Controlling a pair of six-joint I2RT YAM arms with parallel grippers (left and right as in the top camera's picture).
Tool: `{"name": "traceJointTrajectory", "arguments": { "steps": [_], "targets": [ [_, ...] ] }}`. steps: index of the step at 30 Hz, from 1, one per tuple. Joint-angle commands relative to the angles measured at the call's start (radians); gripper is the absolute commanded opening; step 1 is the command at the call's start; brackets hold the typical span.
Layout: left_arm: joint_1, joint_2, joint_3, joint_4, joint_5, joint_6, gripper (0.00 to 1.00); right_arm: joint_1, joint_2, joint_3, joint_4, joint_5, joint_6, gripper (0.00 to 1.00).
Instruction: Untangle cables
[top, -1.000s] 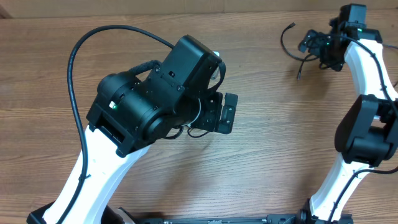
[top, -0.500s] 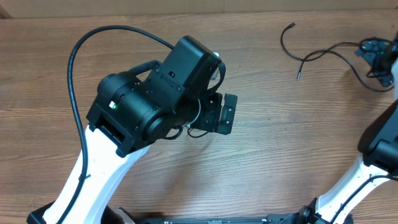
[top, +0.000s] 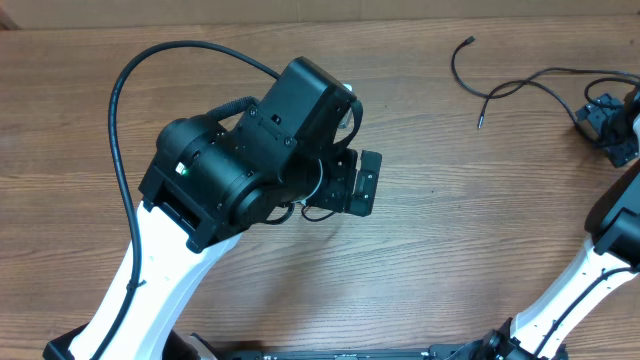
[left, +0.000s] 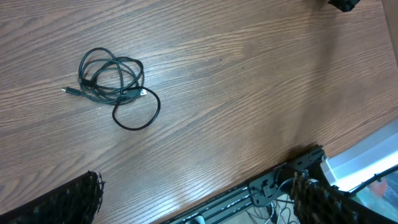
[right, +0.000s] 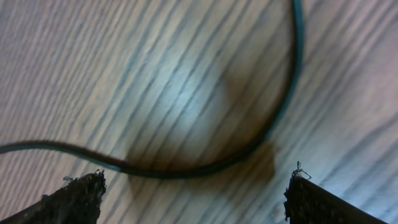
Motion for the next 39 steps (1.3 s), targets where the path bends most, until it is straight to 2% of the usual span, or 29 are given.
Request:
{"name": "traceJointTrajectory", "arguments": {
  "steps": [1,10,15,20,25,31,39],
  "targets": [
    [0.003,0.01,-0.004,0.002,0.0,0.018,0.99,-0.006,-0.005,-0.001,-0.004,0.059,0.023,0.93],
    [0.003,0.01,-0.004,0.004,0.0,0.018,1.0,-0.006,0.038,-0.003,0.018,0.043,0.022,0.9],
    [0.003,0.01,-0.004,0.005,0.0,0.018,1.0,-0.004,0.059,-0.003,0.068,-0.05,0.022,0.74],
    [0.003,0.01,-0.004,0.005,0.0,0.018,1.0,0.009,0.06,-0.003,0.093,-0.055,0.022,0.53],
    [0.003,0.01,-0.004,0.005,0.0,0.018,1.0,0.012,0.07,-0.003,0.103,-0.056,0.019,0.44],
    [0.003,0.01,-0.004,0.005,0.0,0.018,1.0,0.014,0.071,-0.003,0.142,-0.068,0.018,0.21],
    [0.003,0.01,-0.004,0.005,0.0,0.018,1.0,0.046,0.074,-0.003,0.212,-0.135,0.018,0.19]
  ]
}}
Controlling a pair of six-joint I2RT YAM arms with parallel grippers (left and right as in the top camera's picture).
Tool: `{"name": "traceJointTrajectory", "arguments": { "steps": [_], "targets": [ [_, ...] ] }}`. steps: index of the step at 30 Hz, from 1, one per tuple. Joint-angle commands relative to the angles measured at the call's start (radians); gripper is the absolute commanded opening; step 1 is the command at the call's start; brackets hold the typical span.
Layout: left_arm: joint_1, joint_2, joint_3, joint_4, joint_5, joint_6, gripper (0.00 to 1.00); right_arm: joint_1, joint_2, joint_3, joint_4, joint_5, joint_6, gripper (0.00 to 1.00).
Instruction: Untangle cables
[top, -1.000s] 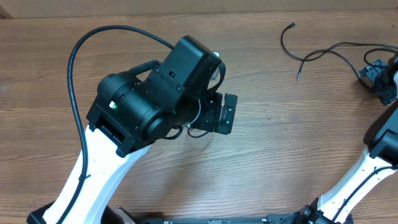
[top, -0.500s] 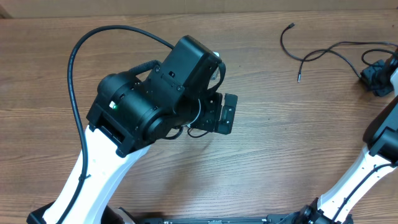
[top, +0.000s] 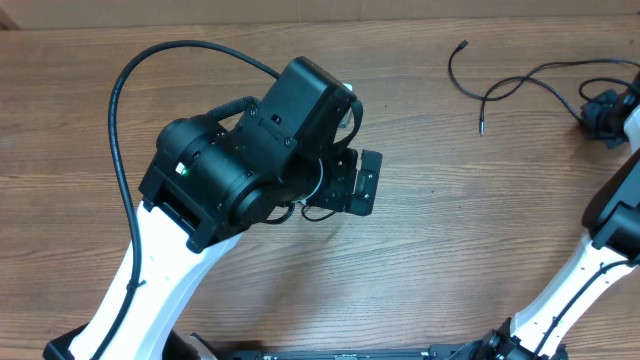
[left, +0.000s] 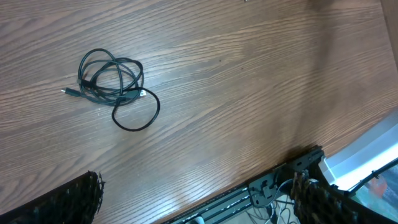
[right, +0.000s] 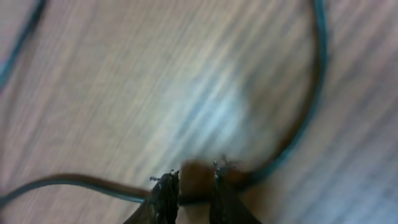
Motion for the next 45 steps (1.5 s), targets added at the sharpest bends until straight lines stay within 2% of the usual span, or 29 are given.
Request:
{"name": "traceJointTrajectory", "arguments": {
  "steps": [1,8,12,15,18,21,24,28,39,45],
  "targets": [
    [0.003,0.01,-0.004,0.001,0.0,0.018,0.99,0.035,0.02,-0.003,0.013,-0.032,0.0,0.2],
    [0.003,0.01,-0.004,0.002,0.0,0.018,1.0,0.097,0.025,-0.001,0.019,-0.03,-0.079,0.23],
    [0.003,0.01,-0.004,0.001,0.0,0.018,1.0,0.098,0.023,0.086,-0.089,-0.036,-0.075,0.2],
    [0.003,0.01,-0.004,0.002,0.0,0.018,0.99,0.098,0.023,0.166,-0.164,-0.087,-0.075,0.26],
    [0.003,0.01,-0.004,0.002,0.0,0.018,1.0,0.113,0.023,0.191,-0.19,-0.195,-0.088,0.45],
    [0.003,0.01,-0.004,0.001,0.0,0.018,1.0,0.137,0.026,0.177,-0.203,-0.165,-0.115,0.47],
    [0.003,0.01,-0.004,-0.003,0.0,0.018,1.0,0.166,0.032,0.153,-0.198,-0.099,-0.112,0.4],
    [0.003,0.01,-0.004,-0.004,0.0,0.018,1.0,0.206,0.062,0.151,-0.179,-0.101,-0.111,0.36],
    [0.003,0.01,-0.004,-0.009,0.0,0.018,1.0,0.276,0.127,0.149,-0.068,-0.103,-0.099,0.36],
    [0.003,0.01,-0.004,-0.009,0.0,0.018,1.0,0.296,0.172,0.148,0.0,-0.224,-0.102,0.35]
  ]
}}
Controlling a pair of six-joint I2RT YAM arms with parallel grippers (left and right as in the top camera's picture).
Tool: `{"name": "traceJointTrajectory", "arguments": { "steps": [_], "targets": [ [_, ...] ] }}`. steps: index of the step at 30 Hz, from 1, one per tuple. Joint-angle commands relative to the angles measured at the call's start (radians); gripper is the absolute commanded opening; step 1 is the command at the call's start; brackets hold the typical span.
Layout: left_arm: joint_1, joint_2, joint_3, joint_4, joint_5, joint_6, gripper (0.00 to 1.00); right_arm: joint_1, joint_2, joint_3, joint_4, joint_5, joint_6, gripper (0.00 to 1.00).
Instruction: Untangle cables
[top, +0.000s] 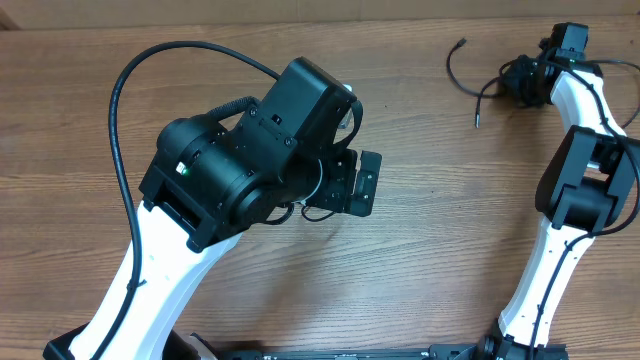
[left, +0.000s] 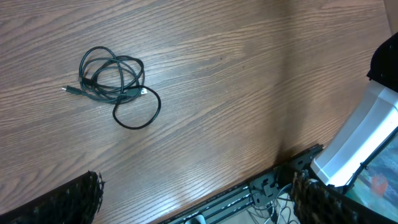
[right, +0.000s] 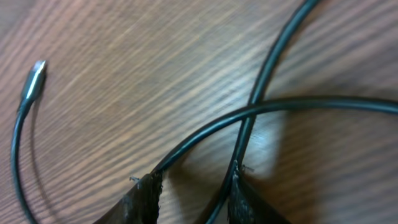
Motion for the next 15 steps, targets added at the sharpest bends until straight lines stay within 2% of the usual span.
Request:
{"name": "traceJointTrajectory", "arguments": {
  "steps": [1,4,6,11,12,14,15],
  "targets": [
    [0.003,0.009,-0.004,-0.002,0.0,0.018,1.0,0.024,0.058,-0.01,0.01,-0.087,-0.002,0.34],
    [0.003,0.009,-0.004,-0.002,-0.001,0.018,1.0,0.043,0.057,-0.009,0.025,-0.14,-0.068,0.34],
    [0.004,0.009,-0.004,-0.002,-0.001,0.018,1.0,0.052,0.057,-0.002,0.021,-0.139,-0.094,0.38],
    [0.003,0.009,-0.004,-0.002,0.0,0.018,1.0,0.042,0.05,0.061,-0.05,-0.119,-0.109,0.39],
    [0.003,0.009,-0.004,-0.002,-0.001,0.018,1.0,0.034,0.045,0.083,-0.07,-0.111,-0.109,0.4],
    [0.003,0.009,-0.004,-0.002,-0.001,0.018,1.0,0.009,0.027,0.135,-0.119,-0.1,-0.106,0.51],
    [0.003,0.009,-0.004,-0.002,-0.001,0.018,1.0,-0.003,0.018,0.158,-0.142,-0.097,-0.105,0.51]
  ]
}}
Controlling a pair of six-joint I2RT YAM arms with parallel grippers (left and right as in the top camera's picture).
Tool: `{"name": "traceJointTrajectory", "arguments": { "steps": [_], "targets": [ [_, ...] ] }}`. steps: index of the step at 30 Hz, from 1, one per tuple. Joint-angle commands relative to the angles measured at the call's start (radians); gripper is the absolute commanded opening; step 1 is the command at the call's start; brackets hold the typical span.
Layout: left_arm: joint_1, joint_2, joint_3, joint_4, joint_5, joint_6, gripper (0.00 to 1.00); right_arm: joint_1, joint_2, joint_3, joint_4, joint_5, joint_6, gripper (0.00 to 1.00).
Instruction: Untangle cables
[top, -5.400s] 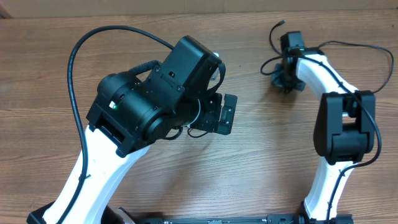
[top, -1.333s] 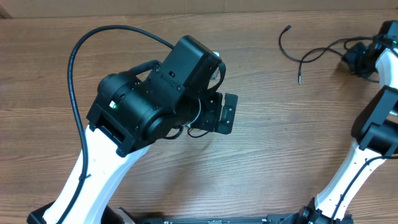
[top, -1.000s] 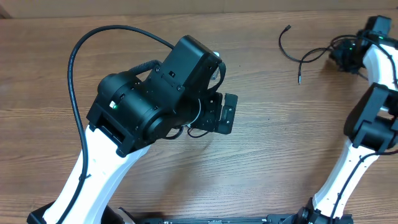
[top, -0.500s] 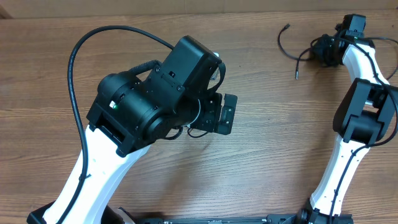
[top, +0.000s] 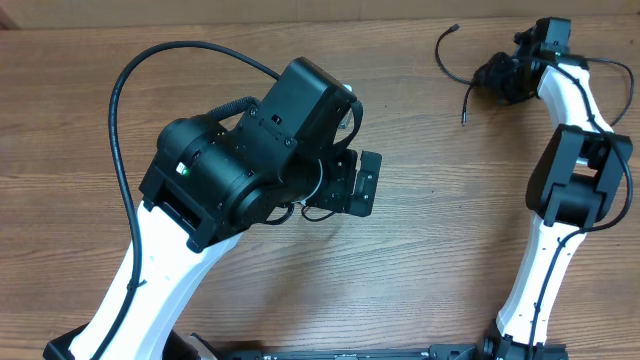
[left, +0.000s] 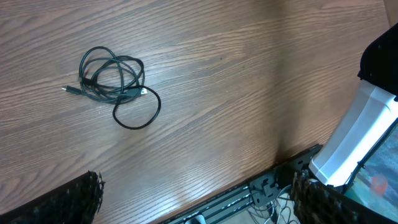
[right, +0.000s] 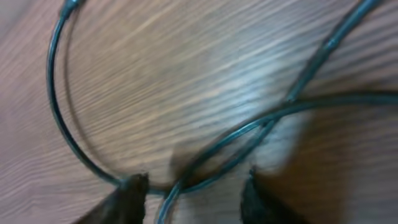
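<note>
A coiled black cable lies knotted on the wooden table, well ahead of my left gripper, which hangs open high above it. In the overhead view the left arm covers that coil. A second thin black cable curves across the table's far right corner, with one plug end near the back edge. My right gripper sits low on this cable. Close up, two of its strands cross and run between the fingers of the right gripper, which stand partly open around them.
The table's front edge with the metal frame and wires beneath shows in the left wrist view. The right arm's white link stands at the right. The left arm's black hose arcs over the table's left part.
My right gripper has moved a little left along the far edge, and the thin cable has shifted left with it. Its fingers stand wider apart. The left arm and the coil have not moved.
My right gripper was open at the far right edge over a strand of the thin cable. Then it was nearly shut on it. Later it was farther back and left with the cable drawn along, fingers parting. The left gripper stayed open above the coil throughout.
</note>
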Motion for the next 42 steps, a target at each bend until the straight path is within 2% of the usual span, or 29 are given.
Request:
{"name": "traceJointTrajectory", "arguments": {
  "steps": [1,7,10,22,31,42],
  "targets": [
    [0.003,0.009,-0.004,-0.002,0.0,0.018,1.0,-0.063,-0.013,0.106,-0.058,0.017,-0.009,0.53],
    [0.003,0.009,-0.004,-0.002,-0.001,0.019,0.99,-0.149,-0.049,0.195,-0.245,0.252,0.181,0.57],
    [0.003,0.009,-0.004,-0.002,0.0,0.019,1.0,-0.196,-0.044,0.171,-0.268,0.272,0.191,0.61],
    [0.003,0.009,-0.004,-0.002,0.0,0.018,1.0,-0.296,-0.035,0.022,-0.216,0.321,0.217,0.71],
    [0.003,0.009,-0.004,-0.002,0.0,0.018,1.0,-0.298,-0.03,0.002,-0.2,0.358,0.238,0.73],
    [0.003,0.009,-0.004,-0.001,0.0,0.018,0.99,-0.282,-0.014,0.002,-0.044,0.3,0.193,0.73]
  ]
}}
